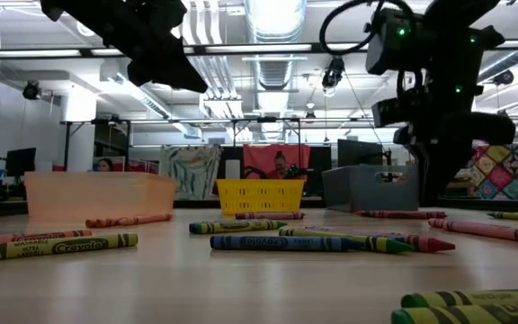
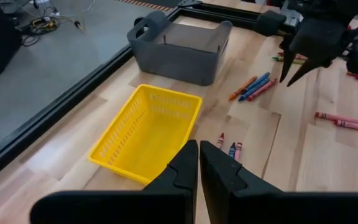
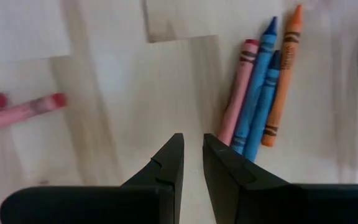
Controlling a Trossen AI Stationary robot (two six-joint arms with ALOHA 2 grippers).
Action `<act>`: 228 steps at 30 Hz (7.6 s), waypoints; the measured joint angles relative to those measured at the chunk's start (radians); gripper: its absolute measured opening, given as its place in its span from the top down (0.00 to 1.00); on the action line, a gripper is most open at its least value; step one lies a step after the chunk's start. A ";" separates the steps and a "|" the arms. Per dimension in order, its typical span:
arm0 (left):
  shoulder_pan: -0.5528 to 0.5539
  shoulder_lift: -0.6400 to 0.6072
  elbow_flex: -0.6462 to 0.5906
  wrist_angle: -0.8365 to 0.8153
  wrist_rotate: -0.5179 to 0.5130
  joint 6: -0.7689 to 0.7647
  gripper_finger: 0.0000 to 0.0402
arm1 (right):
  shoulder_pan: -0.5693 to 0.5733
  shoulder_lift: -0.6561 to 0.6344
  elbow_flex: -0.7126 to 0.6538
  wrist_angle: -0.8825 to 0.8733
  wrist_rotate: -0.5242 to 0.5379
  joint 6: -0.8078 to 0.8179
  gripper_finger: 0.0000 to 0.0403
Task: Sort crayons
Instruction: Put the red crayon into the yellow bin
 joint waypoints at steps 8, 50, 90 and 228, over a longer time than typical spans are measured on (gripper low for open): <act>0.000 0.002 0.000 0.015 -0.001 0.004 1.00 | 0.000 0.029 0.000 0.057 0.069 -0.008 0.86; 0.000 0.002 -0.001 0.028 0.001 0.018 1.00 | 0.000 0.106 0.000 0.144 0.062 0.006 0.84; 0.000 0.002 -0.001 0.044 0.001 0.018 1.00 | -0.068 0.088 -0.008 0.135 0.048 -0.012 0.71; -0.179 -0.218 -0.002 0.167 -0.105 0.219 1.00 | -0.369 0.561 0.703 0.306 -0.126 -0.583 0.89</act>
